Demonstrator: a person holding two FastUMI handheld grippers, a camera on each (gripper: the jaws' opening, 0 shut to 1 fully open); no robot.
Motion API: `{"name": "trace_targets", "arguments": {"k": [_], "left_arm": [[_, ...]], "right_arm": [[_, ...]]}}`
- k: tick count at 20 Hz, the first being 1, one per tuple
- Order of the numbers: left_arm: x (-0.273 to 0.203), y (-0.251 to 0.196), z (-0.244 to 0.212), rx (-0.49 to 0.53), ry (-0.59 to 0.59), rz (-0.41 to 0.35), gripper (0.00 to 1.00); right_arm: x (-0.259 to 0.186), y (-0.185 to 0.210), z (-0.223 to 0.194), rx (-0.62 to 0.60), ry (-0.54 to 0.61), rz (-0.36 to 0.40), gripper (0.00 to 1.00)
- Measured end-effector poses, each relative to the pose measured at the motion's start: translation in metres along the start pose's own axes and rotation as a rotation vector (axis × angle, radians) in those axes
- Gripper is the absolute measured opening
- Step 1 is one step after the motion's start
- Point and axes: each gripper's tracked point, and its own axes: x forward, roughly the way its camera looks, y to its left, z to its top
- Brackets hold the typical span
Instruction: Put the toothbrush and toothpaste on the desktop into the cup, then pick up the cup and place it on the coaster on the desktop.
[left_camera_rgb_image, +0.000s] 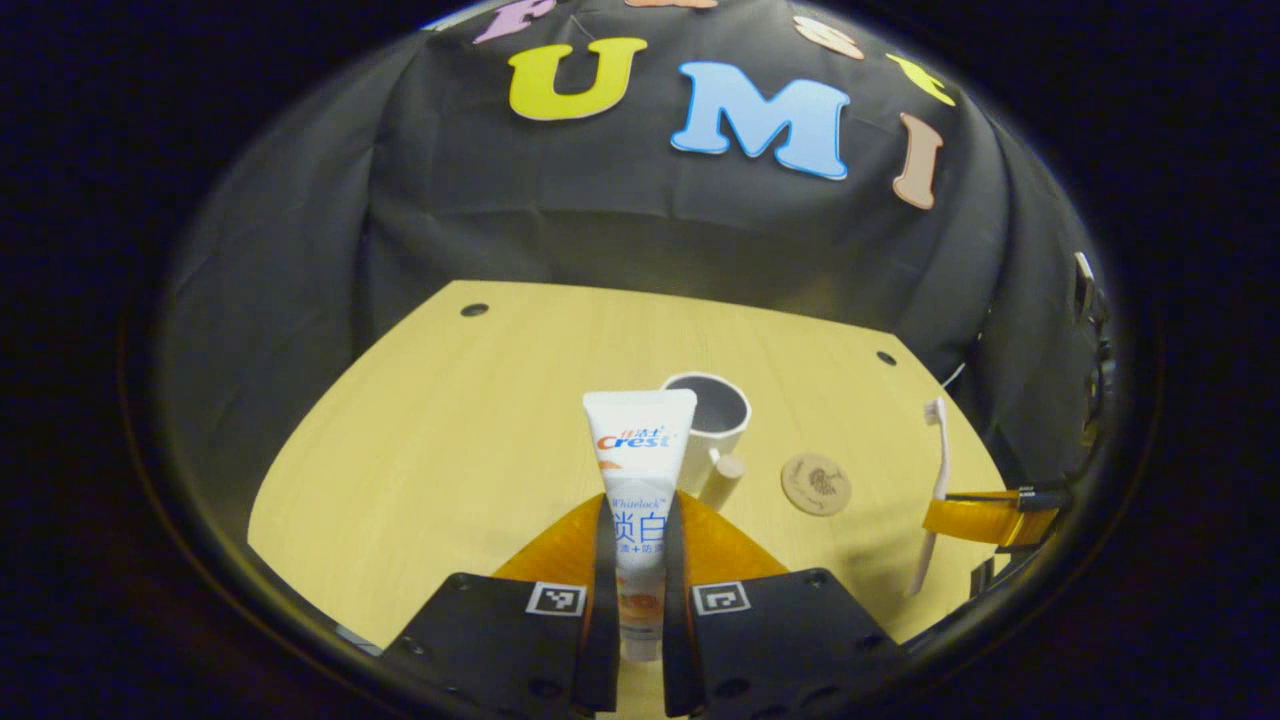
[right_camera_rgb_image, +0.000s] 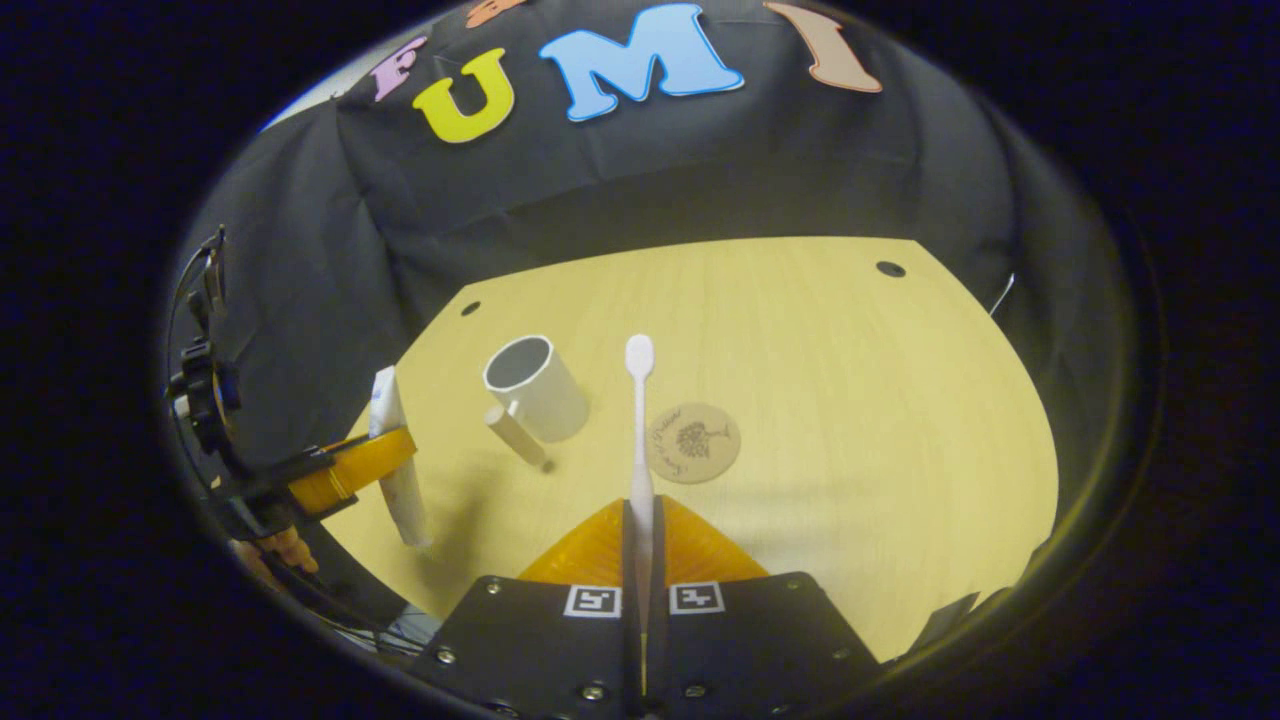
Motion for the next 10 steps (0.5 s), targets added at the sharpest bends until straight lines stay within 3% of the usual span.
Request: {"name": "trace_targets", "arguments": {"k": [2, 4, 10], "left_arm": [[-0.005, 0.010, 0.018, 0.002, -0.064, 0.007, 0.24], [-0.008, 0.016, 0.046, 0.005, -0.132, 0.002, 0.24], [0.008, -0.015, 0.137, -0.008, -0.385, -0.070, 0.24]], "right_arm": [[-0.004, 0.005, 0.012, -0.006, -0.041, 0.017, 0.00], [-0.007, 0.009, 0.026, -0.015, -0.091, 0.027, 0.03], [-0.016, 0.017, 0.045, -0.025, -0.156, 0.029, 0.03]]}}
